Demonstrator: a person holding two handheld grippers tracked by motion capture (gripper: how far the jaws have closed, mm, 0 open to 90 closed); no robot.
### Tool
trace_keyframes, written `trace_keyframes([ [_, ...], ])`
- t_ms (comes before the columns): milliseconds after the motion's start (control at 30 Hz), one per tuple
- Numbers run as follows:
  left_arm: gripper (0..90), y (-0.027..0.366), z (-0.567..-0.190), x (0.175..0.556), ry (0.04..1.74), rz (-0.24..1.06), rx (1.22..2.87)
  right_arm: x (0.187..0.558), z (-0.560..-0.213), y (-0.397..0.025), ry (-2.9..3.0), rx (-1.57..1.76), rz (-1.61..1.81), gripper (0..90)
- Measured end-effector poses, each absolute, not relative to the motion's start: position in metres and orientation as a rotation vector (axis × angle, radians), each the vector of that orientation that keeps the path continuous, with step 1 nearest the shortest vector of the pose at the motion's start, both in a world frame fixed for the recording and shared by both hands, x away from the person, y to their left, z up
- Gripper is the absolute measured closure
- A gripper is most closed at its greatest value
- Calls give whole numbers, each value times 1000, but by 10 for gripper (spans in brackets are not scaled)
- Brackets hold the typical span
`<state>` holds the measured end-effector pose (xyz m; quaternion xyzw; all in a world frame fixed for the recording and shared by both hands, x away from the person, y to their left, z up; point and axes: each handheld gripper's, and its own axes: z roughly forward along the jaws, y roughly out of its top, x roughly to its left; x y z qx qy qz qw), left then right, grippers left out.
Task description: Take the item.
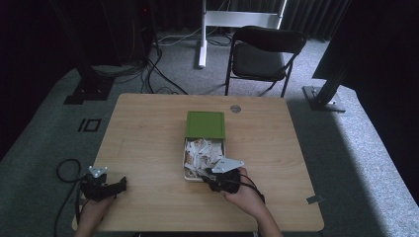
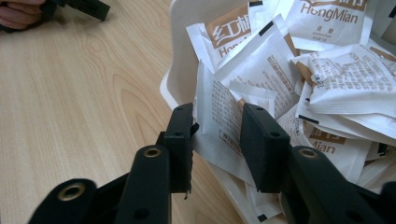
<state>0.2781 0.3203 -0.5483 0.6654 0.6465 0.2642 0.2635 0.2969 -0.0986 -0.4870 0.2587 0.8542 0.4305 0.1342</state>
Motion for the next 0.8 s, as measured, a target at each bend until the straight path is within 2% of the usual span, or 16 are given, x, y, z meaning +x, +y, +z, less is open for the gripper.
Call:
trace_keyframes([
  [167, 16, 320, -548, 278, 1748, 714, 1799, 297, -488, -98, 2465, 761, 1220, 720],
  [200, 16, 320, -548, 278, 1748, 714, 1800, 298, -489, -97, 2455, 778, 1200, 770],
  [367, 16, 320, -548, 278, 1748, 714, 1799, 297, -490, -97, 2423, 793, 1156, 869],
  [800, 16, 320, -548, 278, 1748, 714, 1799, 294, -469, -108, 2395, 804, 1309, 892],
])
